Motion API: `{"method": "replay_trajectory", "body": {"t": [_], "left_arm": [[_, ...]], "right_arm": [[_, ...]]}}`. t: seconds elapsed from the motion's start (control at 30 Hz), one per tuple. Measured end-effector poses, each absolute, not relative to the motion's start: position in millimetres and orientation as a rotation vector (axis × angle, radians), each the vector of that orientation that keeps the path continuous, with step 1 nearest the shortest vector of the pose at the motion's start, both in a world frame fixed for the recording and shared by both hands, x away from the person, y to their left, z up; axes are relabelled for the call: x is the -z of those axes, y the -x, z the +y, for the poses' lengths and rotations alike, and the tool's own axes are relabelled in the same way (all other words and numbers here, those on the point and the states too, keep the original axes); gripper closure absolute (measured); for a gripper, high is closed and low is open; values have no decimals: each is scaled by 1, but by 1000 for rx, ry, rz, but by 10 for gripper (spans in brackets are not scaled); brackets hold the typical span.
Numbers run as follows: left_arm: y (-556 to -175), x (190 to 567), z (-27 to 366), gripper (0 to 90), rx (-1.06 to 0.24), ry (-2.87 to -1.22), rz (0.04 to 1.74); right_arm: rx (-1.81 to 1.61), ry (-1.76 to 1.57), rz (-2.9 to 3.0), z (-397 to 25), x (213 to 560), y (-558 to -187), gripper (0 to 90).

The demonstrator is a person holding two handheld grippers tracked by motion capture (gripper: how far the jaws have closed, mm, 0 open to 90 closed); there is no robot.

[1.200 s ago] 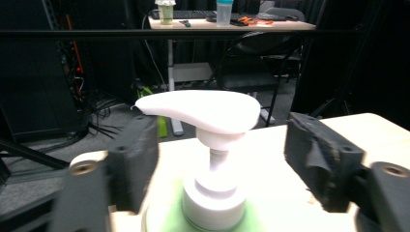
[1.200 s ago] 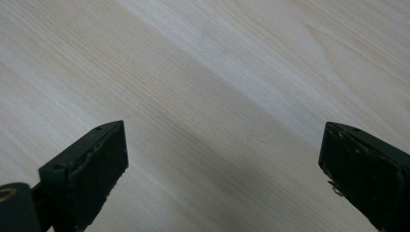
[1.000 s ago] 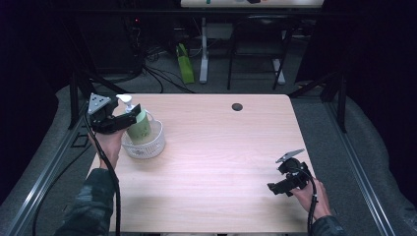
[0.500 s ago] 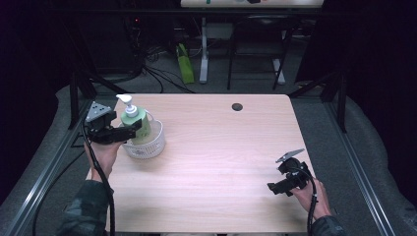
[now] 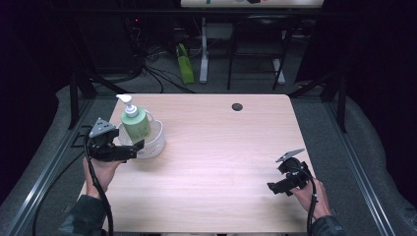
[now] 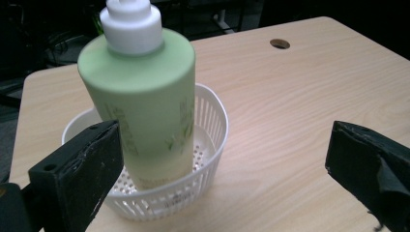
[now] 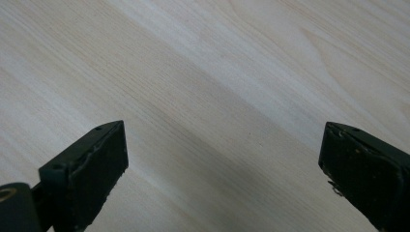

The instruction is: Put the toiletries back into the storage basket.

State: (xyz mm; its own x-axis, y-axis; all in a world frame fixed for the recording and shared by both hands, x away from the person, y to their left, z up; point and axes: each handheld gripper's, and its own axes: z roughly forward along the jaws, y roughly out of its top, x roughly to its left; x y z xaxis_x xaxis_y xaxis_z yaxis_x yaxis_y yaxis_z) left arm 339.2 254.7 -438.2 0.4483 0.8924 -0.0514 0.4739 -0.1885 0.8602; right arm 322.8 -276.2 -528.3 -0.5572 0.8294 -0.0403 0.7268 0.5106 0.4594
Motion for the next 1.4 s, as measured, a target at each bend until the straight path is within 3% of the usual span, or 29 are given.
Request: {"method": "replay_trajectory", "body": {"t": [0.8,1.4], "left_arm": [[-310,497,256,0,-386,-2083,1240],[-322,502,264,0,-352,-2063,1278]], "right_arm": [[-596,-1314,2491,-274,525,-321,27],[-593,-1321,2503,-277,528,-323,31]]}}
